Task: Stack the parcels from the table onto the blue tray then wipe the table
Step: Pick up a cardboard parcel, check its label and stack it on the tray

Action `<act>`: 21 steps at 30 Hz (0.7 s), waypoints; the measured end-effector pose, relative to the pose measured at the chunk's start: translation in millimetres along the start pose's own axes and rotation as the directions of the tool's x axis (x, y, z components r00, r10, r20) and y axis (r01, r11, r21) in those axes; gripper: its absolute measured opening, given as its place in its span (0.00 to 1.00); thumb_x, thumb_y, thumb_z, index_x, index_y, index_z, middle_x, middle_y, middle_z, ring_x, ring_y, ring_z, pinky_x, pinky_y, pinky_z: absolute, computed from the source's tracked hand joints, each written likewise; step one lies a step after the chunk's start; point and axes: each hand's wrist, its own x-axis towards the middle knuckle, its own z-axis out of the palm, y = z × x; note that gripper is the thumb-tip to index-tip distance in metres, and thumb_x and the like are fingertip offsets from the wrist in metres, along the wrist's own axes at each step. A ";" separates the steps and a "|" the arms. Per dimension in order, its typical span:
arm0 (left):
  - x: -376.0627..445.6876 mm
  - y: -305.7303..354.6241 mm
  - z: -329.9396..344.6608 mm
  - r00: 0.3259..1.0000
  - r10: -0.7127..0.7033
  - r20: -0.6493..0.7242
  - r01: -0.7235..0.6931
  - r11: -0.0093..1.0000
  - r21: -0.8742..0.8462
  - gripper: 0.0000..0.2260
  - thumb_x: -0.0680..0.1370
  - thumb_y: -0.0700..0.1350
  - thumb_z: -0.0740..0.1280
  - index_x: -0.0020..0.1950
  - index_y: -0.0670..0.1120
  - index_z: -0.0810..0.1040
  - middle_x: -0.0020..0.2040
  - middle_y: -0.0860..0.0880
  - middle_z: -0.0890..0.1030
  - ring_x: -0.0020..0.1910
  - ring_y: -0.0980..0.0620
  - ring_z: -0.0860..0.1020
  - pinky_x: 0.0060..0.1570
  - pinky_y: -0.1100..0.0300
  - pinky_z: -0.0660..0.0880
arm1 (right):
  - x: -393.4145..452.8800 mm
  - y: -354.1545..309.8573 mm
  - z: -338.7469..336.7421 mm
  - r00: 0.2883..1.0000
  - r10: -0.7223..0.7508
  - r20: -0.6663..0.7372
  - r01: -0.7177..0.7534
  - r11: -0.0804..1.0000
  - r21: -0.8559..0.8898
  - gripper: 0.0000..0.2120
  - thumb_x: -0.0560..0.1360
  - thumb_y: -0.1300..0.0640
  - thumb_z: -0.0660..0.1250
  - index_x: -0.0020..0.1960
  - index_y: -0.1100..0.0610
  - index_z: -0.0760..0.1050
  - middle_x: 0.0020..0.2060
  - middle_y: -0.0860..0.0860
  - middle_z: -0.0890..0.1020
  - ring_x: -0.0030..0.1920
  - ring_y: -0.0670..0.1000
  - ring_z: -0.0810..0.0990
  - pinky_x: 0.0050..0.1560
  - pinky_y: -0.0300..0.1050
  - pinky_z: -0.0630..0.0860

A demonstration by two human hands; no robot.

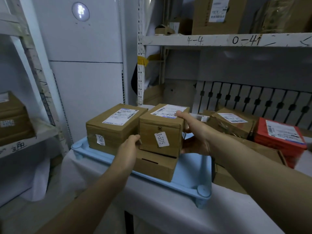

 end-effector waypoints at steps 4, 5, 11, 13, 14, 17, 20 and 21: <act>0.3 -4.2 3.8 1.000 -0.002 -0.008 0.002 0.999 -0.046 0.16 0.81 0.56 0.58 0.64 0.51 0.76 0.59 0.47 0.80 0.61 0.45 0.77 0.66 0.48 0.69 | 1.7 -2.6 7.4 1.000 -0.026 -0.006 0.025 0.999 -0.035 0.28 0.71 0.33 0.68 0.58 0.54 0.74 0.55 0.60 0.83 0.49 0.62 0.85 0.52 0.61 0.82; -1.9 -5.2 5.4 0.999 0.045 -0.027 -0.046 0.998 -0.039 0.15 0.81 0.55 0.58 0.64 0.52 0.75 0.58 0.49 0.80 0.61 0.47 0.76 0.64 0.49 0.70 | 1.4 -3.9 10.3 0.999 -0.035 -0.007 0.035 0.999 -0.025 0.28 0.71 0.33 0.68 0.59 0.53 0.74 0.54 0.60 0.83 0.49 0.62 0.85 0.50 0.59 0.83; 13.5 -6.0 -25.2 0.753 0.494 -0.435 -0.511 0.855 0.086 0.04 0.81 0.52 0.61 0.55 0.56 0.73 0.56 0.52 0.74 0.58 0.49 0.74 0.57 0.51 0.74 | 5.0 -29.5 36.6 0.990 -0.128 0.052 0.126 0.991 0.049 0.26 0.73 0.33 0.65 0.60 0.52 0.76 0.49 0.57 0.85 0.45 0.59 0.86 0.36 0.51 0.82; 29.6 3.5 -41.6 0.699 0.471 -0.539 -0.475 0.868 0.143 0.05 0.80 0.51 0.61 0.56 0.55 0.72 0.62 0.52 0.69 0.66 0.48 0.69 0.67 0.43 0.67 | 9.1 -38.0 51.0 0.986 -0.152 0.065 0.149 0.988 0.048 0.26 0.74 0.33 0.65 0.61 0.52 0.77 0.47 0.56 0.86 0.43 0.58 0.87 0.34 0.50 0.82; 37.1 8.5 -48.5 0.692 0.443 -0.570 -0.437 0.886 0.159 0.06 0.81 0.51 0.61 0.57 0.56 0.71 0.64 0.52 0.67 0.69 0.48 0.66 0.70 0.42 0.64 | 10.1 -41.5 58.9 0.986 -0.147 0.079 0.142 0.988 0.062 0.26 0.74 0.34 0.65 0.61 0.52 0.77 0.45 0.56 0.86 0.40 0.56 0.87 0.33 0.49 0.82; 57.3 16.5 -63.4 0.728 0.397 -0.559 -0.357 0.916 0.185 0.13 0.82 0.55 0.57 0.64 0.55 0.72 0.70 0.50 0.67 0.71 0.48 0.64 0.73 0.41 0.59 | 17.6 -50.4 84.8 0.984 -0.129 0.121 0.120 0.990 0.073 0.26 0.75 0.34 0.64 0.62 0.52 0.75 0.48 0.57 0.84 0.41 0.56 0.86 0.37 0.50 0.84; 73.1 19.2 -70.7 0.786 0.383 -0.486 -0.383 0.918 0.105 0.20 0.76 0.66 0.51 0.55 0.59 0.77 0.64 0.50 0.76 0.67 0.47 0.70 0.70 0.41 0.64 | 28.8 -56.9 107.6 0.982 -0.140 0.123 0.138 0.990 0.024 0.28 0.74 0.32 0.64 0.63 0.51 0.74 0.49 0.56 0.84 0.47 0.58 0.85 0.44 0.53 0.84; 77.8 21.3 -71.6 0.808 0.366 -0.462 -0.381 0.922 0.064 0.25 0.72 0.69 0.48 0.53 0.60 0.78 0.61 0.51 0.78 0.64 0.47 0.73 0.68 0.40 0.66 | 33.6 -58.7 114.2 0.982 -0.143 0.127 0.142 0.990 0.016 0.28 0.74 0.32 0.64 0.63 0.52 0.75 0.48 0.55 0.85 0.48 0.57 0.85 0.45 0.53 0.83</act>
